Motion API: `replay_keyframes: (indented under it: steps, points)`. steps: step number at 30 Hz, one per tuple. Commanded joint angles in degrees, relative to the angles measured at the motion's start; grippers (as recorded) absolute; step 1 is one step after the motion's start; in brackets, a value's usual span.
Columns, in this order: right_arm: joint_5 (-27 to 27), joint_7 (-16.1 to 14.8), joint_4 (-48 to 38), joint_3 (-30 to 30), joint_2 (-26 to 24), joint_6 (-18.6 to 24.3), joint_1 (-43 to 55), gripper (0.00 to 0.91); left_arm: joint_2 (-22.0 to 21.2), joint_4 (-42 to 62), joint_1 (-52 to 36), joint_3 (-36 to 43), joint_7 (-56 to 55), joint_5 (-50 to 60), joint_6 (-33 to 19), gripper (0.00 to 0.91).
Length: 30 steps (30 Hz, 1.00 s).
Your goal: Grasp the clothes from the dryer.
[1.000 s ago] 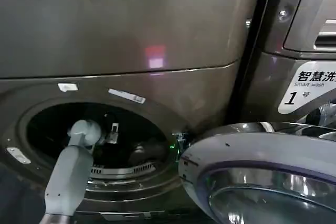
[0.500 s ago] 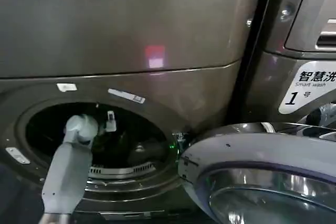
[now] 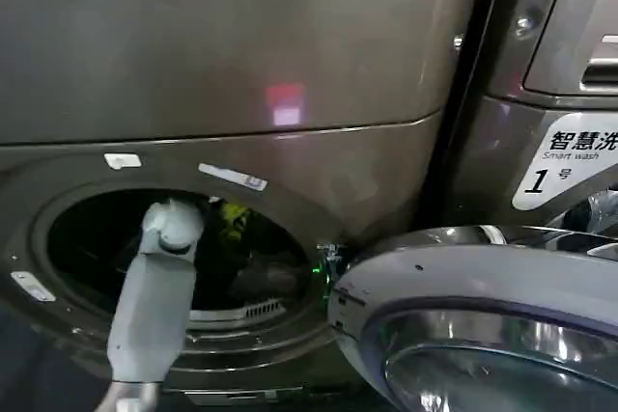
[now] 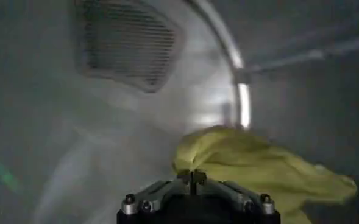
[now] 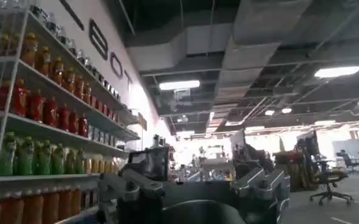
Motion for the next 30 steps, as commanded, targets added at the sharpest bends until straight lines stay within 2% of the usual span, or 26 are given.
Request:
replay_keyframes:
  steps: [1, 13, 30]
  points:
    - [-0.9, -0.3, 0.3, 0.1, -0.2, 1.4, -0.1, 0.907, -4.6, -5.9, 4.2, -1.7, -25.0, -18.8, 4.0, 0.000]
    - [-0.8, -0.1, 0.6, 0.0, 0.1, 1.0, -0.6, 0.907, -5.9, -12.1, 10.2, -2.3, -27.8, -22.5, 3.3, 0.000]
    - [2.0, 0.5, -0.5, 1.7, -0.2, 2.1, -1.3, 0.907, -4.3, -11.2, 9.3, -2.6, -25.3, -26.7, 4.3, 0.000]
